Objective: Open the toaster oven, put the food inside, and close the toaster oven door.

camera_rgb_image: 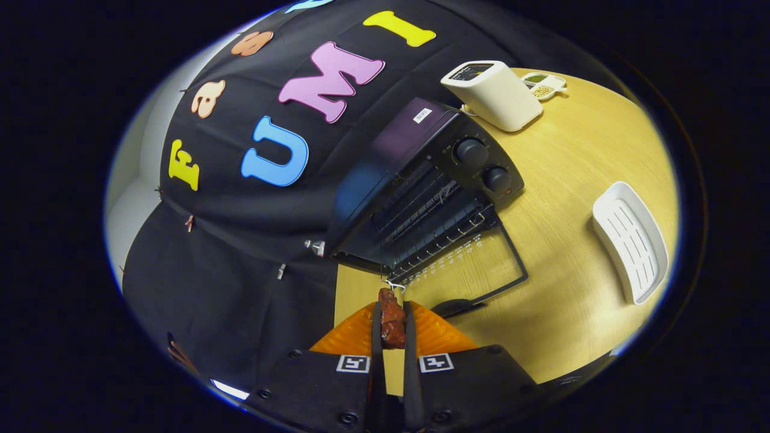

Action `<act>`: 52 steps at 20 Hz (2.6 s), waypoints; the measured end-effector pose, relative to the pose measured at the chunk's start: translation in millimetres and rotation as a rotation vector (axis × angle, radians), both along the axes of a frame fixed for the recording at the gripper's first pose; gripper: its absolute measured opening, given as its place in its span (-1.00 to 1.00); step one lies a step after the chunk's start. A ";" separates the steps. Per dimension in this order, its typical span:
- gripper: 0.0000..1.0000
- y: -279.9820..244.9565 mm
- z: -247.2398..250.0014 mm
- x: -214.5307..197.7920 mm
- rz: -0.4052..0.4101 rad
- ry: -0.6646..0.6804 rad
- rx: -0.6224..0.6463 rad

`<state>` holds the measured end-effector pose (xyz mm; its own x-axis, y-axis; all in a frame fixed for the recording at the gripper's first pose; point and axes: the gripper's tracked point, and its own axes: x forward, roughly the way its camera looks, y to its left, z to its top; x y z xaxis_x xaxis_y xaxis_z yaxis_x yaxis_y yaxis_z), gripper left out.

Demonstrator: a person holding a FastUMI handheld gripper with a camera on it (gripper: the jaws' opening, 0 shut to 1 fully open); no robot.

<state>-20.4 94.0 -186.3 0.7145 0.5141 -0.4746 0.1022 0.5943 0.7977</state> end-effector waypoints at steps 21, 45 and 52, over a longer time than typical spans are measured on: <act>-0.70 25.8 -82.6 151.7 -0.365 -0.148 -0.003; 0.96 10.8 -56.6 82.4 -0.067 -0.265 -0.636; 0.97 16.4 -59.3 19.2 0.097 -0.191 -0.789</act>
